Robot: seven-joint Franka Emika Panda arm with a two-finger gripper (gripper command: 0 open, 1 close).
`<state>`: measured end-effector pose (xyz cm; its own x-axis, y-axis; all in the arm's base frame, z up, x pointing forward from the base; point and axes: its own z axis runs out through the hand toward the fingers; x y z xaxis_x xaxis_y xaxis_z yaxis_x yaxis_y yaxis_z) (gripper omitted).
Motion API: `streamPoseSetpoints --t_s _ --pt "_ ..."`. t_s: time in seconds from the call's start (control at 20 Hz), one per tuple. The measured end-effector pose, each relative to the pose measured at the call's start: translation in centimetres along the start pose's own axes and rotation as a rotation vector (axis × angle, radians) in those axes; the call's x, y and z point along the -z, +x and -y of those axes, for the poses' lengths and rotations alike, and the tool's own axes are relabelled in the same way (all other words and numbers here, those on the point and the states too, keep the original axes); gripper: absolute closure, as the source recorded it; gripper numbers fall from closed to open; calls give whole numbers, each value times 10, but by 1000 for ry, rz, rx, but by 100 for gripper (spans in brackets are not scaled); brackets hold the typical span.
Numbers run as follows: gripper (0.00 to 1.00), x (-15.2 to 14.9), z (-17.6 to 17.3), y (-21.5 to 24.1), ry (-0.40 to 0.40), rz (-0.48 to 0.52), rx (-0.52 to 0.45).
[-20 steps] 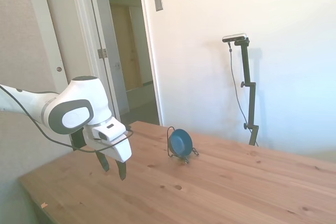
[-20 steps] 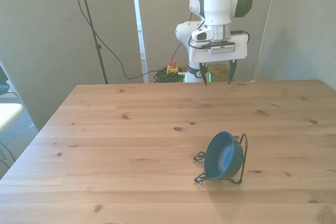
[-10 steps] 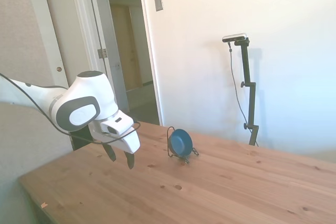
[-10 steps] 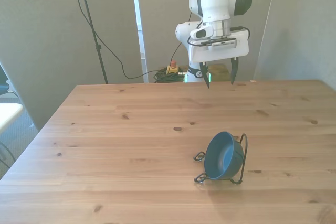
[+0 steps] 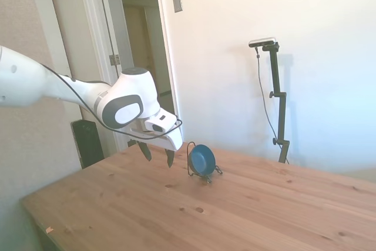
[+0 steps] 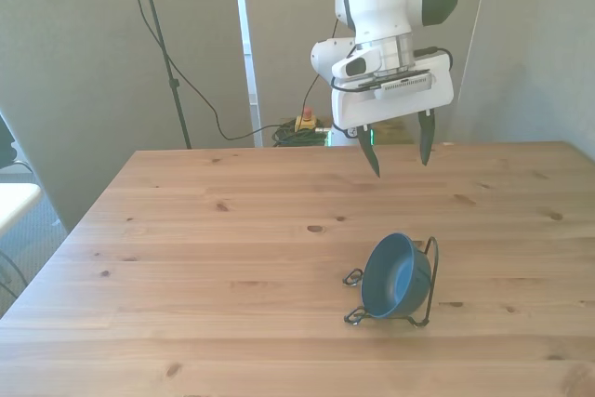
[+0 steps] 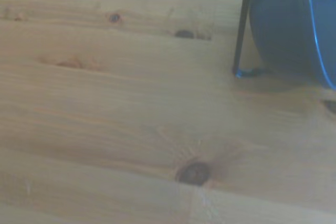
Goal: Unload the bowl
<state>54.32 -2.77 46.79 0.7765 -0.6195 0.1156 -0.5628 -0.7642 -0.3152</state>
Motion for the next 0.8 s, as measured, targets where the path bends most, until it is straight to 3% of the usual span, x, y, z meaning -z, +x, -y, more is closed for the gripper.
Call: streamPoseSetpoints --t_s 0.55,0.8 --pt "0 -5 -19 97 24 47 54" --pt "0 -18 -3 116 46 66 95"
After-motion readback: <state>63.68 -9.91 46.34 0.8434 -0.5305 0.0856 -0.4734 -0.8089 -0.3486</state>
